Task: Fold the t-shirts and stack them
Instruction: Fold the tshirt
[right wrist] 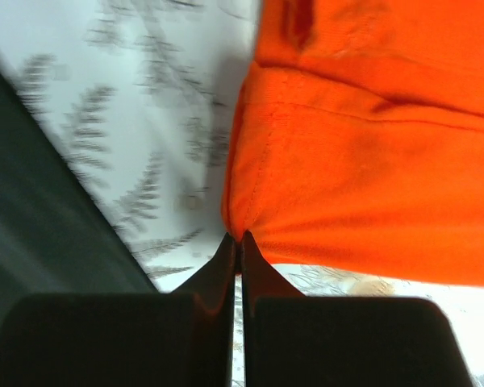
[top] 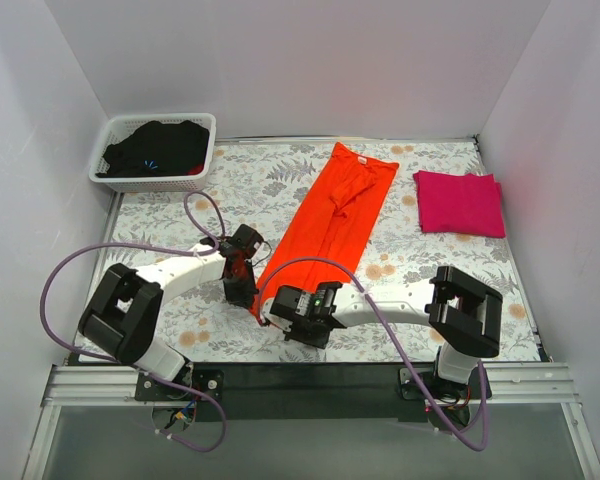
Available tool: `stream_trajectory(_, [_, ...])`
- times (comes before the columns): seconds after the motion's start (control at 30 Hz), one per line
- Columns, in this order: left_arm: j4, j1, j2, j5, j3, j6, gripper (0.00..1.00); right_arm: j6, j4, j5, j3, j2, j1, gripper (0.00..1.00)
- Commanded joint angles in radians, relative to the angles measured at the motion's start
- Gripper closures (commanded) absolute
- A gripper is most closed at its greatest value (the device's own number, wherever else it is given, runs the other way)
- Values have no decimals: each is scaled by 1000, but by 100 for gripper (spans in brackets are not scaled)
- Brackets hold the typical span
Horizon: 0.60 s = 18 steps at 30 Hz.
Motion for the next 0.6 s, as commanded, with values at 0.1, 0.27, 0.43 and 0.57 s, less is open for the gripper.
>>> stream_trajectory(0.1, [-200,-5,-132,-116,21,-57,100,-92,-103,-369,129,-2,9,99])
stream_trajectory(0.27, [-301,14,-226,-168,95,-55,100,-110,-141,-393,172,-45,6,99])
stream_trajectory(0.43, [-265,35,-176,-175,233,-8,100,-130,-166,-314,149,-95,-89,99])
stream_trajectory(0.57, [-178,37,11,-141,386,26,100,-142,-182,-279,135,-131,-278,99])
